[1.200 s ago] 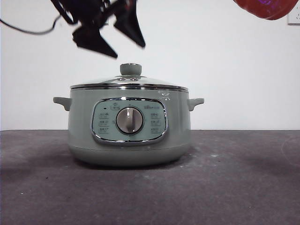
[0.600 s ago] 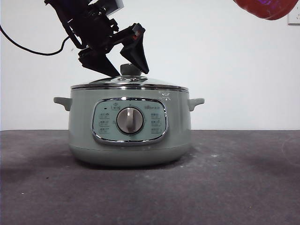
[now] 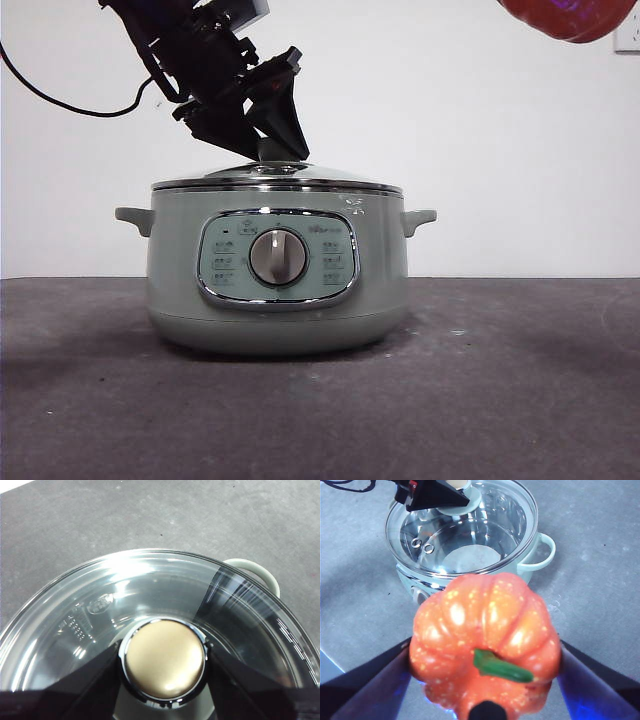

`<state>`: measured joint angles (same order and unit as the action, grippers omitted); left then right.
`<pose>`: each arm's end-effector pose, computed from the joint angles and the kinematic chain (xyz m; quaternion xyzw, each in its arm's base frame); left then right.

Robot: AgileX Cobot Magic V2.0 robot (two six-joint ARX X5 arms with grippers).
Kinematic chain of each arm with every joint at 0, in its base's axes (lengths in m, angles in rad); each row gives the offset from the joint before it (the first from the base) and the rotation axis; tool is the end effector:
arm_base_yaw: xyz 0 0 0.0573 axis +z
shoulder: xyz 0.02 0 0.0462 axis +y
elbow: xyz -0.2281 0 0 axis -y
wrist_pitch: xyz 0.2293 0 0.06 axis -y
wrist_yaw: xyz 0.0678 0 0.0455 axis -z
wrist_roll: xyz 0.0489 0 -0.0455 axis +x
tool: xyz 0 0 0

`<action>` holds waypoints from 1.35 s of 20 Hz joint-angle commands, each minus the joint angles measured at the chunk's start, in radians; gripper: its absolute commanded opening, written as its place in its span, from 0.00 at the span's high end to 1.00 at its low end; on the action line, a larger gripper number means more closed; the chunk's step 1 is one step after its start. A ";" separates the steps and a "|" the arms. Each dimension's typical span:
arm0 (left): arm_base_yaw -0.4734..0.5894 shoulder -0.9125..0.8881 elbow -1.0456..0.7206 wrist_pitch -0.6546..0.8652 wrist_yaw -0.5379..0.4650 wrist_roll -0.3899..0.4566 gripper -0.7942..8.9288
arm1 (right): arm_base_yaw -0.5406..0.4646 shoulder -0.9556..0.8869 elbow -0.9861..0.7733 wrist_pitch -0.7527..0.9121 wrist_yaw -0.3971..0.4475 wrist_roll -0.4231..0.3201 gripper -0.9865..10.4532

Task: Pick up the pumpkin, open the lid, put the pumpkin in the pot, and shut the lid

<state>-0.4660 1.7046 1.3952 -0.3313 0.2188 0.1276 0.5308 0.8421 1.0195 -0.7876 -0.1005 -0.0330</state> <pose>0.3345 -0.1801 0.2478 0.0957 0.2915 -0.3379 0.8897 0.1516 0.0947 0.3065 -0.0791 0.2885 0.3009 0.9055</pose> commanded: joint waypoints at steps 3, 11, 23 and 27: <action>0.001 -0.033 0.001 -0.001 -0.005 -0.004 0.93 | 0.000 0.000 0.001 0.006 0.004 0.010 0.92; 0.015 -0.227 0.001 -0.049 -0.013 -0.004 0.93 | 0.001 0.045 0.001 0.070 0.002 0.010 0.92; 0.023 -0.760 0.001 -0.468 -0.197 -0.001 0.93 | 0.035 0.697 0.401 0.254 -0.006 -0.055 0.92; 0.023 -0.841 0.001 -0.562 -0.218 -0.004 0.93 | 0.074 0.933 0.591 0.230 -0.005 -0.102 0.92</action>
<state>-0.4454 0.8757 1.3930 -0.9386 0.0048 0.1265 0.5987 1.7512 1.6020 -0.5541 -0.1043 -0.1085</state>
